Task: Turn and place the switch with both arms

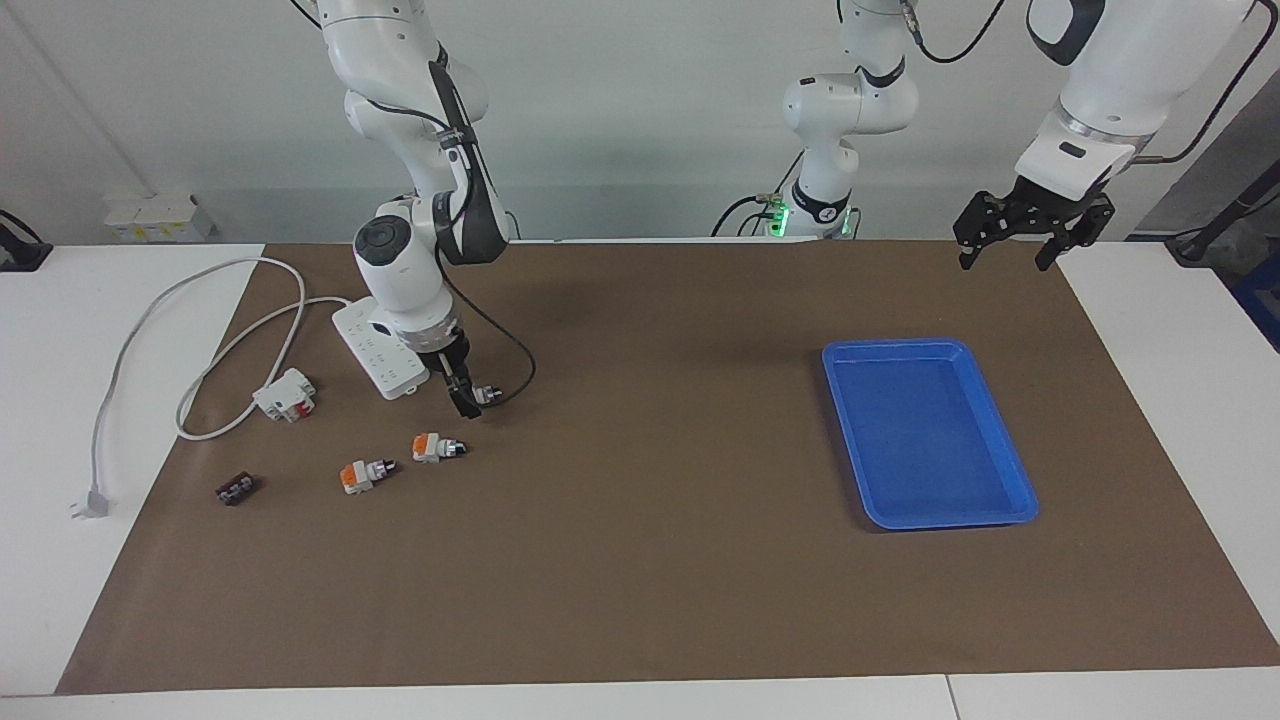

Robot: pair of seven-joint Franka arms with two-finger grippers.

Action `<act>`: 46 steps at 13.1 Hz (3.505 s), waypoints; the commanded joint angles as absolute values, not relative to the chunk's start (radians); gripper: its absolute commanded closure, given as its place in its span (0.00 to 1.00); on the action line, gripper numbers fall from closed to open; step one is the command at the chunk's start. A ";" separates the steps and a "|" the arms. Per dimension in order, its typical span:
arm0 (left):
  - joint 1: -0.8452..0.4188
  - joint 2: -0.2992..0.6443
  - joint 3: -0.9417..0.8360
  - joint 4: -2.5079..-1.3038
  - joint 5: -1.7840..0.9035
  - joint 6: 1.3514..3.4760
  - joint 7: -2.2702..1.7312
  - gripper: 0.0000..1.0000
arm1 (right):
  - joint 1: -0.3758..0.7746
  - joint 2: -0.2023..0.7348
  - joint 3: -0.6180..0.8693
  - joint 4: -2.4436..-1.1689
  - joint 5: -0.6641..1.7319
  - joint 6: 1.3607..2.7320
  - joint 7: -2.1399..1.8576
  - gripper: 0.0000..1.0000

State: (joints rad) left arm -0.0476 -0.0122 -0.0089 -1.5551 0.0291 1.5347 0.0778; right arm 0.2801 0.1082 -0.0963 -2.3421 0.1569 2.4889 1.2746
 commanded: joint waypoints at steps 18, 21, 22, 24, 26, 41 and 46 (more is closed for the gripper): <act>-0.054 -0.038 -0.002 -1.582 0.041 1.525 0.084 0.00 | 0.267 0.124 -0.022 -1.886 0.610 2.018 1.377 1.00; -0.064 -0.038 -0.003 -1.583 0.041 1.528 0.081 0.00 | 0.273 0.132 0.056 -1.804 0.797 1.994 1.485 1.00; -0.069 -0.038 -0.005 -1.585 0.041 1.534 0.083 0.00 | 0.285 0.136 0.092 -1.778 0.802 1.999 1.526 1.00; -0.061 -0.055 -0.003 -1.623 0.041 1.568 0.081 0.00 | 0.337 0.141 0.113 -1.734 0.808 2.002 1.586 1.00; -0.067 -0.093 -0.003 -1.715 0.041 1.645 0.080 0.03 | 0.392 0.169 0.114 -1.669 0.811 2.009 1.693 1.00; -0.090 -0.106 -0.081 -1.733 -0.463 1.694 0.080 0.07 | 0.454 0.186 0.115 -1.631 0.808 2.006 1.752 1.00; -0.184 -0.120 -0.084 -1.750 -0.564 1.695 0.080 0.22 | 0.459 0.186 0.115 -1.637 0.805 2.008 1.753 1.00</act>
